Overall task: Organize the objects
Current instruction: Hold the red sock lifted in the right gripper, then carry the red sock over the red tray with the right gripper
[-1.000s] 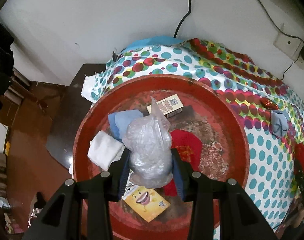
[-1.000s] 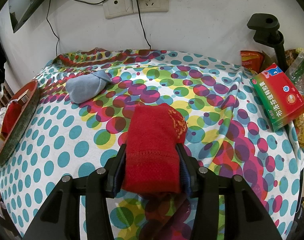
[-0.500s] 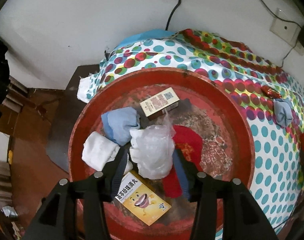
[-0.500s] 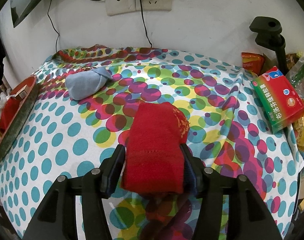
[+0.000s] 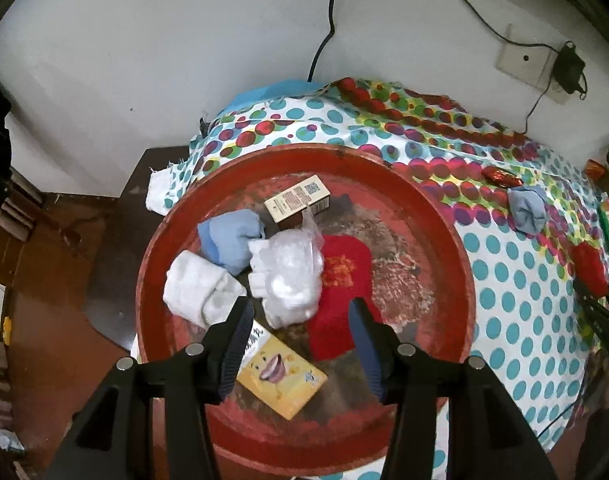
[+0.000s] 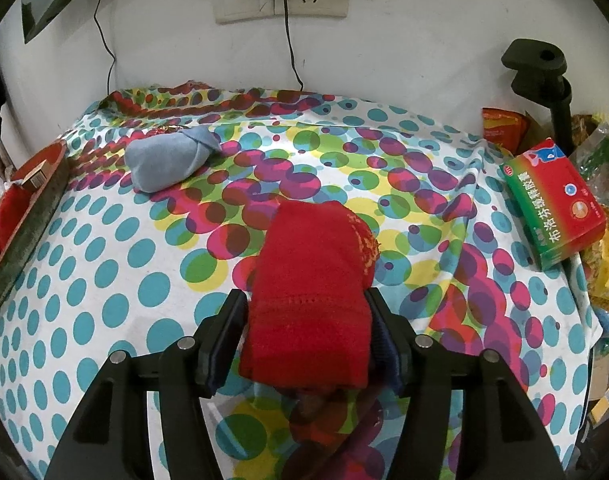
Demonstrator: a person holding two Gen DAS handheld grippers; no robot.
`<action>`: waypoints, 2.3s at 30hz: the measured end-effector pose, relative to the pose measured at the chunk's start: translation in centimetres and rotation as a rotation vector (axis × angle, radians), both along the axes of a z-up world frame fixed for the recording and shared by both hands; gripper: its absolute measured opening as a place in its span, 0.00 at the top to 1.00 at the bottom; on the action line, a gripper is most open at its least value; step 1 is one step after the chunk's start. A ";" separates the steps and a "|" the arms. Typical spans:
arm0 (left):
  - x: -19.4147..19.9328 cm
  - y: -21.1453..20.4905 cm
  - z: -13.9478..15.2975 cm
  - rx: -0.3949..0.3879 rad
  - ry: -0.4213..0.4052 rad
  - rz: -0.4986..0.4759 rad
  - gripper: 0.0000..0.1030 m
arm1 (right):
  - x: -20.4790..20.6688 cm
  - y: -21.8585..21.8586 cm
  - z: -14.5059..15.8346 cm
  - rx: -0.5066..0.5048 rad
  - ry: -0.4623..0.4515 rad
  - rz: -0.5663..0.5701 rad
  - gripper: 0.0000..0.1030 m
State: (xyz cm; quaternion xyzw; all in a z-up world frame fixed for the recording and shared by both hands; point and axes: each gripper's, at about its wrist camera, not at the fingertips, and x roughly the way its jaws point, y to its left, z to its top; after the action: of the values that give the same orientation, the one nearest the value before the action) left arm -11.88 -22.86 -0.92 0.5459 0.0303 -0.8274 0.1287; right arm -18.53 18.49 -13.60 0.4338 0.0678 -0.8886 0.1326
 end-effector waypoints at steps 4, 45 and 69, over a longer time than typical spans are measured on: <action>1.1 0.6 0.4 -0.013 0.030 0.002 0.50 | 0.0 0.0 0.0 0.005 0.001 0.000 0.44; 4.8 -3.0 3.4 0.118 0.156 0.049 0.51 | -0.4 -0.7 0.1 0.053 -0.044 -0.042 0.28; 7.0 -4.8 5.5 0.164 0.189 0.090 0.50 | 3.3 -4.5 7.0 -0.078 -0.056 -0.055 0.70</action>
State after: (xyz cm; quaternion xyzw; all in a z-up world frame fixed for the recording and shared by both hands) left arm -4.87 -27.65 4.61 0.4723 0.1344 -0.8632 0.1174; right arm -15.27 14.03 -6.59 0.4547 0.0173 -0.8814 0.1269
